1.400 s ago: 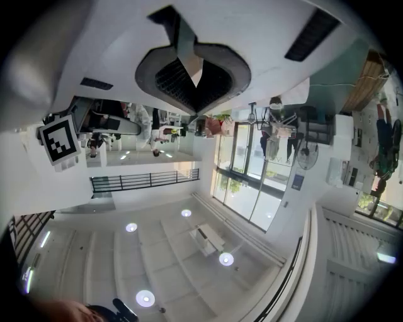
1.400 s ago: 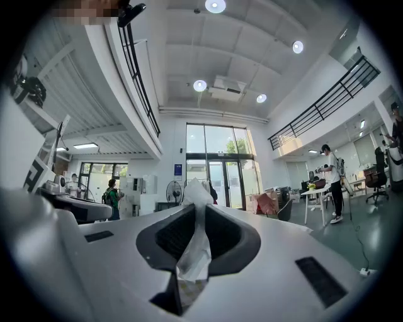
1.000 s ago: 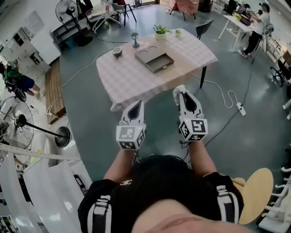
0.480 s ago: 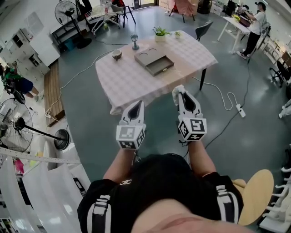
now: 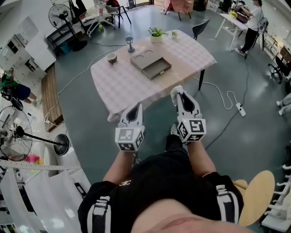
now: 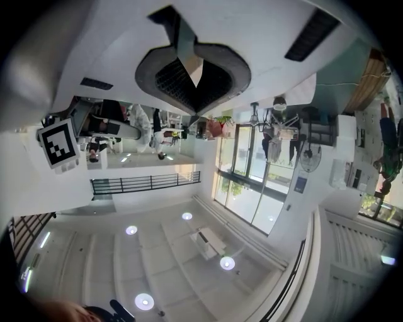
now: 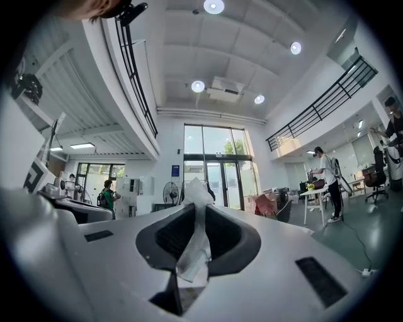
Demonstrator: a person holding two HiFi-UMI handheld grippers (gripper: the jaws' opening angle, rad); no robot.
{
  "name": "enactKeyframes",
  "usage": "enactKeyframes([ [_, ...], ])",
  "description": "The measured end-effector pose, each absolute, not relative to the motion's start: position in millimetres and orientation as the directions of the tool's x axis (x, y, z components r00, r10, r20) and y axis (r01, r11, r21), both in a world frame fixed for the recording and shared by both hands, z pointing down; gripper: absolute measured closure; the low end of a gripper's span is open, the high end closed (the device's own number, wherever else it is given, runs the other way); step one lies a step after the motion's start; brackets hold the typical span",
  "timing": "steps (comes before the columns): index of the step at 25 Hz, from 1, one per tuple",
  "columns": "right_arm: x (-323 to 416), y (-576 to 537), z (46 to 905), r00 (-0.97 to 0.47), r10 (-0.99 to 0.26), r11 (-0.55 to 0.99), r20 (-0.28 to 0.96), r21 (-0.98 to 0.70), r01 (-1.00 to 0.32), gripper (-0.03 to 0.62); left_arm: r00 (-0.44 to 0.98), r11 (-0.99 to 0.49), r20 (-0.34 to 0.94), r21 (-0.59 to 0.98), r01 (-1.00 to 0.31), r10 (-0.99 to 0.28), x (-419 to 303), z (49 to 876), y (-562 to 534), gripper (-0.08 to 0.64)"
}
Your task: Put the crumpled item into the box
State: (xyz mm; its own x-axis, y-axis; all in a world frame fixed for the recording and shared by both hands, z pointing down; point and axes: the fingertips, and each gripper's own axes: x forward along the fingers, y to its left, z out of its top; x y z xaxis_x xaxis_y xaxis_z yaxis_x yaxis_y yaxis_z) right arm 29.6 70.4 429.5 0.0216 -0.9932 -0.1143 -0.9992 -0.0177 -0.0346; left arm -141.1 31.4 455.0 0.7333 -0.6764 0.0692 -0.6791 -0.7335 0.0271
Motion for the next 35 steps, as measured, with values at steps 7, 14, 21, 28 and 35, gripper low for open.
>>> enactKeyframes([
  [7,79,-20,442,0.003,-0.994,0.002,-0.108,-0.051,-0.999,0.538,0.725,-0.728,0.084,0.0,-0.686,-0.684,-90,463,-52,0.569],
  [14,145,-121,433,-0.038,-0.994,0.044,-0.102,-0.066,-0.997,0.538,0.698,-0.702,0.104,-0.012,-0.712,-0.709,-24,451,-146,0.569],
  [21,209,-219,430,-0.102,-0.992,0.107,-0.08,-0.069,-0.992,0.538,0.664,-0.671,0.13,-0.011,-0.741,-0.736,46,447,-235,0.569],
  [28,265,-298,417,-0.169,-0.983,0.173,-0.07,-0.064,-0.983,0.538,0.597,-0.605,0.141,-0.01,-0.797,-0.79,94,438,-308,0.569],
  [35,268,-358,419,-0.204,-0.977,0.207,-0.055,-0.055,-0.977,0.538,0.576,-0.583,0.143,-0.007,-0.812,-0.805,94,436,-357,0.569],
])
